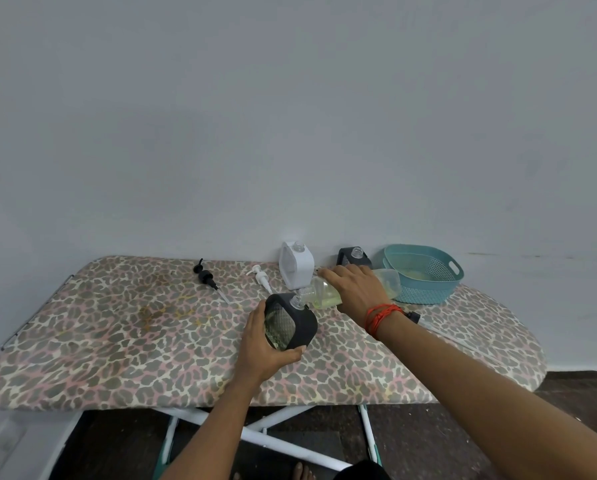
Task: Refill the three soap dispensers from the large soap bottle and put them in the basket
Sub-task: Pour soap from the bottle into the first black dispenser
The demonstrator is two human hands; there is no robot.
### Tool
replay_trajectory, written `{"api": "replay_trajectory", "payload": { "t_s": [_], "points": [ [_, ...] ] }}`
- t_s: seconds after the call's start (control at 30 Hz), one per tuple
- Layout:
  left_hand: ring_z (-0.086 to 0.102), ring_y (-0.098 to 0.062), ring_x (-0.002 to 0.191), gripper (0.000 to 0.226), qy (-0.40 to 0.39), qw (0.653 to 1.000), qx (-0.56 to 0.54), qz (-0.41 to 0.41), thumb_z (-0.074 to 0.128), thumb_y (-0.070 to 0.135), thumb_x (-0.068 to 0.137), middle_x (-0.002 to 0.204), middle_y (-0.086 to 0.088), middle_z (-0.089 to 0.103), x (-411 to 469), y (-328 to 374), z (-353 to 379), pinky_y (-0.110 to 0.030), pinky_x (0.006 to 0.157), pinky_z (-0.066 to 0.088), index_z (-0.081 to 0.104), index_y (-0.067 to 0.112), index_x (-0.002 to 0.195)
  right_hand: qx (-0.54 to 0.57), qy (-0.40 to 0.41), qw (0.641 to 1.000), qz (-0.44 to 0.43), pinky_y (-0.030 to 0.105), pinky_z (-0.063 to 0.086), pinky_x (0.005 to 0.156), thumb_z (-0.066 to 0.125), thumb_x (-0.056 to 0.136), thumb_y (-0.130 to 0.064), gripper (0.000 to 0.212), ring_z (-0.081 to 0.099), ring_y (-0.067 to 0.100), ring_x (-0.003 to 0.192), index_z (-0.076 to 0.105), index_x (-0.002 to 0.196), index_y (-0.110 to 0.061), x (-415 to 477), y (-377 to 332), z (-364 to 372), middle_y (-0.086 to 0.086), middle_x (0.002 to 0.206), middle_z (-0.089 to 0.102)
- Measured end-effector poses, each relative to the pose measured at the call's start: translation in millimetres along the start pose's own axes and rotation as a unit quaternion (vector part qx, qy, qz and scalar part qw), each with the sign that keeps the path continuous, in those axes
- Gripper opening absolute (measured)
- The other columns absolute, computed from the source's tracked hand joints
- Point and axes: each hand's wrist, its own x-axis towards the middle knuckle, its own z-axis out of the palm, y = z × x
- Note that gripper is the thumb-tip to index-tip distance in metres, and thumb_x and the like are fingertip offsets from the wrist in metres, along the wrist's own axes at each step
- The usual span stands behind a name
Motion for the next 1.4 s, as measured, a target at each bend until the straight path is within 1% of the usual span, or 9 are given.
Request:
{"api": "replay_trajectory", "payload": {
  "t_s": [0.1, 0.27, 0.4, 0.53, 0.8, 0.9, 1.03, 1.2, 1.4],
  "points": [
    [0.034, -0.019, 0.146, 0.13, 0.003, 1.0, -0.003, 0.002, 0.096, 0.049, 0.057, 0.16, 0.0, 0.034, 0.0, -1.5, 0.3, -0.037, 0.117, 0.033, 0.024, 0.018, 0.16, 0.002, -0.001, 1.0, 0.001, 0.042, 0.043, 0.096, 0.076, 0.072, -0.011, 0.072, 0.059, 0.029, 0.111, 0.045, 0.135, -0.028, 0.4, 0.0, 0.9, 0.002, 0.126, 0.062],
    [0.032, -0.02, 0.148, 0.13, 0.001, 1.0, -0.001, 0.004, 0.095, 0.051, 0.057, 0.161, -0.001, 0.033, 1.2, -2.4, 1.0, -0.039, 0.118, 0.033, 0.024, 0.018, 0.16, 0.005, 0.002, 1.0, 0.004, 0.042, 0.044, 0.093, 0.077, 0.071, -0.015, 0.072, 0.06, 0.028, 0.108, 0.046, 0.134, -0.03, 1.0, -0.2, 2.8, 0.0, 0.123, 0.063],
    [0.032, -0.019, 0.147, 0.13, 0.0, 1.0, -0.002, 0.003, 0.096, 0.05, 0.057, 0.161, -0.001, 0.032, 1.0, -2.9, 1.1, -0.034, 0.116, 0.031, 0.023, 0.018, 0.16, 0.005, 0.003, 1.0, 0.004, 0.043, 0.046, 0.093, 0.079, 0.07, -0.016, 0.072, 0.061, 0.028, 0.107, 0.047, 0.133, -0.028, 0.8, 0.6, 3.9, 0.001, 0.122, 0.063],
    [0.034, -0.018, 0.146, 0.131, 0.0, 1.0, -0.001, 0.004, 0.095, 0.052, 0.056, 0.16, 0.0, 0.033, 0.9, -3.3, 1.2, -0.036, 0.116, 0.033, 0.023, 0.019, 0.16, 0.007, 0.001, 1.0, 0.005, 0.043, 0.045, 0.093, 0.079, 0.069, -0.014, 0.073, 0.061, 0.029, 0.108, 0.048, 0.134, -0.027, 0.6, 0.7, 4.0, 0.002, 0.122, 0.064],
    [0.038, -0.019, 0.144, 0.132, 0.0, 1.0, 0.004, 0.003, 0.091, 0.064, 0.052, 0.157, 0.002, 0.037, 2.4, -8.4, 2.2, -0.048, 0.115, 0.041, 0.024, 0.024, 0.159, -0.001, -0.005, 1.0, 0.004, 0.042, 0.044, 0.096, 0.076, 0.072, -0.012, 0.073, 0.059, 0.029, 0.112, 0.045, 0.137, -0.027, 0.2, 0.4, 2.0, 0.001, 0.126, 0.062],
    [0.038, -0.019, 0.144, 0.131, -0.001, 1.0, 0.003, 0.005, 0.091, 0.062, 0.053, 0.156, 0.002, 0.037, 3.0, -8.5, 1.8, -0.048, 0.115, 0.041, 0.025, 0.024, 0.159, -0.003, -0.001, 1.0, 0.005, 0.042, 0.045, 0.095, 0.078, 0.071, -0.015, 0.073, 0.06, 0.028, 0.11, 0.045, 0.135, -0.029, 0.9, 0.4, 4.0, 0.0, 0.123, 0.063],
    [0.035, -0.018, 0.145, 0.131, 0.0, 1.0, 0.003, 0.006, 0.094, 0.057, 0.054, 0.159, 0.001, 0.035, 1.9, -5.6, 2.0, -0.042, 0.117, 0.036, 0.024, 0.021, 0.159, -0.004, 0.002, 1.0, 0.007, 0.042, 0.046, 0.093, 0.078, 0.07, -0.016, 0.072, 0.061, 0.027, 0.107, 0.046, 0.133, -0.03, 1.2, 1.0, 6.1, 0.0, 0.121, 0.064],
    [0.036, -0.019, 0.145, 0.131, -0.001, 1.0, 0.006, 0.004, 0.092, 0.059, 0.054, 0.157, 0.001, 0.036, 2.3, -6.5, 1.6, -0.047, 0.116, 0.039, 0.024, 0.022, 0.159, -0.006, -0.003, 1.0, 0.004, 0.042, 0.044, 0.096, 0.076, 0.071, -0.012, 0.074, 0.059, 0.028, 0.111, 0.044, 0.136, -0.029, 1.0, 0.7, 3.3, 0.001, 0.124, 0.062],
    [0.035, -0.019, 0.145, 0.131, -0.002, 1.0, 0.002, 0.005, 0.092, 0.058, 0.054, 0.158, 0.002, 0.035, 1.8, -4.7, 1.2, -0.046, 0.117, 0.038, 0.024, 0.022, 0.16, -0.005, -0.003, 1.0, 0.004, 0.042, 0.044, 0.095, 0.079, 0.07, -0.015, 0.074, 0.06, 0.029, 0.109, 0.045, 0.136, -0.029, 1.7, 1.0, 5.0, 0.001, 0.123, 0.062]
  ]
}}
